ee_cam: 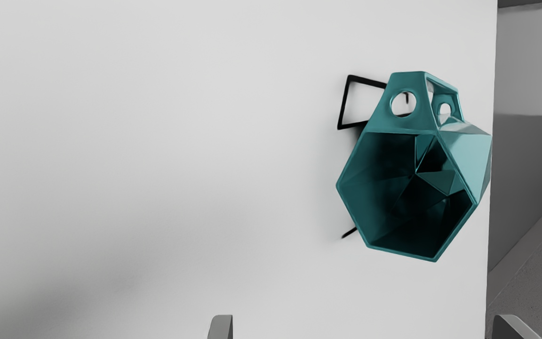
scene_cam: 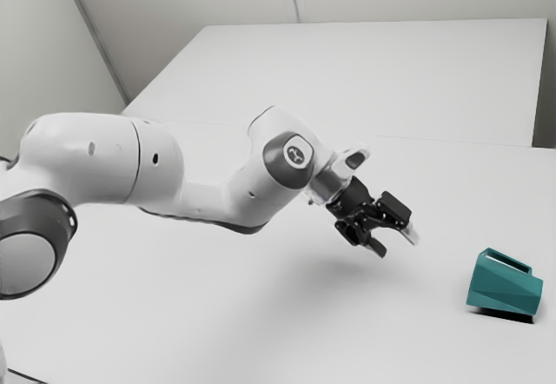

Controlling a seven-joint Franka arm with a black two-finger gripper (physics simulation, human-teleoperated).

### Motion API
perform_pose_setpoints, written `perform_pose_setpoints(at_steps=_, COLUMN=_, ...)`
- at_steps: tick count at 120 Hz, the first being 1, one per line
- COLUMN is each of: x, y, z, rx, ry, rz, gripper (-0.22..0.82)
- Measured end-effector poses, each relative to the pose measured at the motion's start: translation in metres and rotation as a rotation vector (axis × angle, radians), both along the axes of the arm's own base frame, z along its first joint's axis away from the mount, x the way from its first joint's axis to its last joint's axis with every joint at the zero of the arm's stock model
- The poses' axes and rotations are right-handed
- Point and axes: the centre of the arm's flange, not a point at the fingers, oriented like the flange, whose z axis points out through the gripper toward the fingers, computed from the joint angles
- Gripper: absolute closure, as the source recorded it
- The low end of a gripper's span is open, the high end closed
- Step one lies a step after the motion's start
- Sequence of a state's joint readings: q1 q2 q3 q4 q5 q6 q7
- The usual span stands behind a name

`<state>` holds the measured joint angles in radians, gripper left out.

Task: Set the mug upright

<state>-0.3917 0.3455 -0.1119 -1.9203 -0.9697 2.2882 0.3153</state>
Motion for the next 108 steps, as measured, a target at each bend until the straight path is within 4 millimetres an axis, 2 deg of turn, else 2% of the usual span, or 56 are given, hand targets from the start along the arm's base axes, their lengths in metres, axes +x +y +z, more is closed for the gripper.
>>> perform_pose_setpoints(at_steps=28, x=-0.005, y=-0.027, z=-0.014, rx=-0.022, ry=-0.063, rz=-0.034, gripper=0.00)
perform_pose_setpoints(at_steps=70, x=-0.007, y=-0.096, z=-0.026, rx=-0.078, ry=-0.139, rz=-0.114, gripper=0.00)
perform_pose_setpoints(at_steps=88, x=-0.013, y=-0.114, z=-0.033, rx=-0.098, ry=-0.140, rz=-0.130, gripper=0.00)
perform_pose_setpoints(at_steps=108, x=-0.019, y=-0.124, z=-0.033, rx=-0.122, ry=-0.141, rz=-0.136, gripper=0.00)
